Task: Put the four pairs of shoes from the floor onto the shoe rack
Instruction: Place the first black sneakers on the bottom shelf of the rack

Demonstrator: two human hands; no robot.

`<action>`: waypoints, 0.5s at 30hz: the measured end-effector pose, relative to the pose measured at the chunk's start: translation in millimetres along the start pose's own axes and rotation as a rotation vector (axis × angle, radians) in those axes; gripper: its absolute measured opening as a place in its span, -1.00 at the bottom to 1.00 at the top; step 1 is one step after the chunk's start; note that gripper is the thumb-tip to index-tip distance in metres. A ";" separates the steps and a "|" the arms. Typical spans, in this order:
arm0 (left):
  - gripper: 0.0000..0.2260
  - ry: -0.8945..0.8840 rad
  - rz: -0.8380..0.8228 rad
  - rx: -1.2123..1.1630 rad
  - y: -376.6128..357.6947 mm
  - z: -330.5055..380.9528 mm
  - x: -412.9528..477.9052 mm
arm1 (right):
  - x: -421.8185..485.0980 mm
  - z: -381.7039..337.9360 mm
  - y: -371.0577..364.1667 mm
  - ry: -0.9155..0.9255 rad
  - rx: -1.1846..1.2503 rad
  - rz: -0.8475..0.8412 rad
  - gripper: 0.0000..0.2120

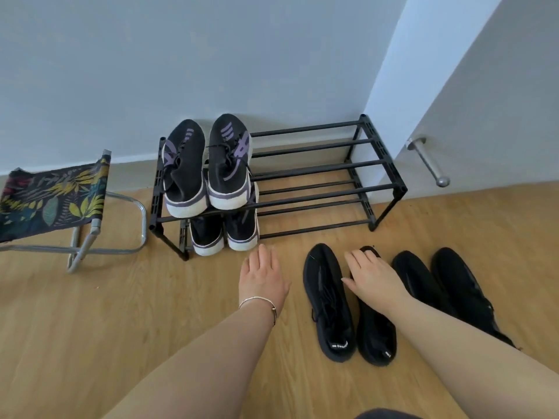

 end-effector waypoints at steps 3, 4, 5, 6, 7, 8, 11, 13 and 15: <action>-0.36 -0.007 -0.092 -0.015 -28.9 28.4 -0.3 | -33.5 22.2 -40.3 -0.184 0.061 -0.083 -0.41; -0.37 -0.004 -0.118 -0.026 -38.2 37.3 -0.6 | -44.6 27.5 -52.5 -0.246 0.089 -0.099 -0.40; -0.38 0.001 -0.144 -0.040 -47.4 45.5 -0.9 | -54.9 31.6 -62.8 -0.300 0.112 -0.109 -0.40; -0.39 0.010 -0.173 -0.057 -57.5 53.2 -0.6 | -63.7 35.4 -72.0 -0.346 0.134 -0.109 -0.39; -0.38 0.025 -0.216 -0.081 -68.5 60.2 -0.5 | -71.4 38.8 -79.3 -0.397 0.163 -0.106 -0.39; -0.37 0.046 -0.275 -0.111 -80.8 66.8 -1.0 | -78.6 42.5 -85.2 -0.456 0.203 -0.104 -0.37; -0.33 0.158 -0.474 -0.228 -116.1 81.7 -5.0 | -94.1 52.3 -100.2 -0.648 0.325 -0.099 -0.27; -0.37 0.247 -0.543 -0.302 -129.5 87.4 -6.4 | -101.3 57.8 -111.7 -0.792 0.471 -0.118 -0.25; -0.43 0.327 -0.546 -0.363 -134.8 88.6 -4.2 | -105.9 60.9 -122.5 -0.922 0.646 -0.132 -0.31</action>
Point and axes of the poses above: each hand's wrist, its own x-axis towards the middle knuckle, its own y-axis out of the back of the hand, z = x × y, the point moved 7 cm from there along x, towards the middle knuckle
